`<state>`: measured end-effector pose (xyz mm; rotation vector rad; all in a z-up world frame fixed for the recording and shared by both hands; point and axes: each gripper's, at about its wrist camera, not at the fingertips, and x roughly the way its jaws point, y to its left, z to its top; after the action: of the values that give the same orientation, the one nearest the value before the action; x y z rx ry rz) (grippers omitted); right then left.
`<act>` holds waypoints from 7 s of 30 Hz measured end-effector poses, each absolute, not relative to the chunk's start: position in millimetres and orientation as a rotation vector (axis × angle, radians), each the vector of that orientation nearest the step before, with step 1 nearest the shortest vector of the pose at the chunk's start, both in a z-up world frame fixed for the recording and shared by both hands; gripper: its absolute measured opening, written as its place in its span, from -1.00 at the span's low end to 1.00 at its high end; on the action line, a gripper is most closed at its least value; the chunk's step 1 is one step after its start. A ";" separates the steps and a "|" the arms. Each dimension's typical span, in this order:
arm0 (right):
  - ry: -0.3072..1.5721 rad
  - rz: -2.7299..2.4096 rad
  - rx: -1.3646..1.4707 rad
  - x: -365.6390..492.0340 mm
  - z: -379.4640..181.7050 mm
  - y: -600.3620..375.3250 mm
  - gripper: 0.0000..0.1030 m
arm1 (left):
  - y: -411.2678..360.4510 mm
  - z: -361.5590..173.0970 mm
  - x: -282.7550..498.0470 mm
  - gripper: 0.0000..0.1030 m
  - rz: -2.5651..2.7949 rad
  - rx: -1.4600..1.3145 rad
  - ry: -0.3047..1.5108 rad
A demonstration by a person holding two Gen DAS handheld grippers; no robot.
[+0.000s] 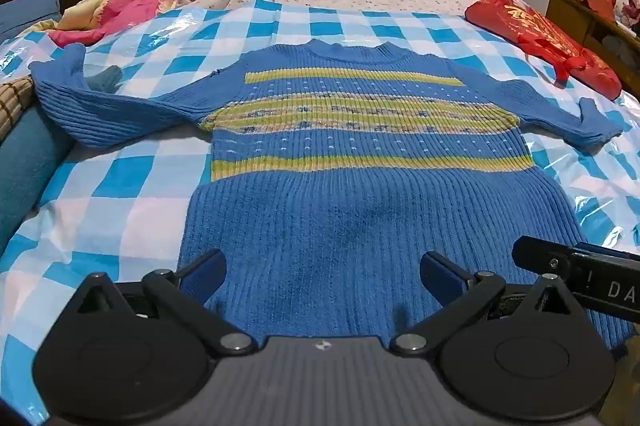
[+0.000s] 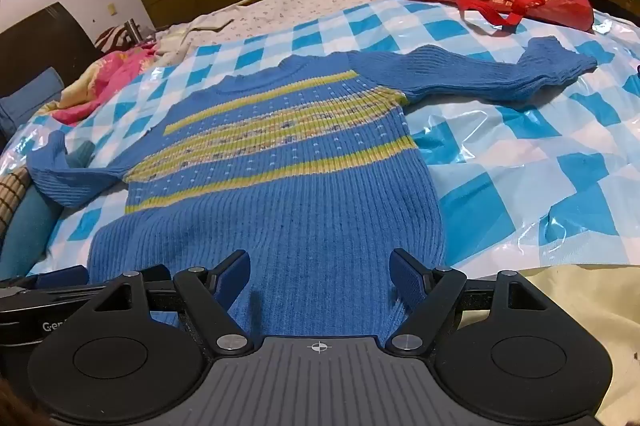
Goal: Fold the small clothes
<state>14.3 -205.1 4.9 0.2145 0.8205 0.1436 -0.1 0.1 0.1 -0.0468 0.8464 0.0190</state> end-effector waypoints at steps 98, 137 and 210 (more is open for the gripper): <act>0.802 0.143 0.241 10.6 -3.9 -213.3 0.52 | -20.5 3.3 8.6 1.00 0.015 0.005 0.830; 0.690 -0.172 0.398 114.6 20.2 -377.8 0.52 | -166.8 17.7 148.6 1.00 -0.248 0.034 0.772; 0.856 0.675 -0.249 246.4 -3.5 -38.2 -0.26 | 67.7 -19.9 100.1 1.00 0.021 -0.239 0.727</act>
<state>246.4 -38.2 -3.5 -0.2490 0.8559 0.6753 100.1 67.7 -19.9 -0.2387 0.7270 0.0210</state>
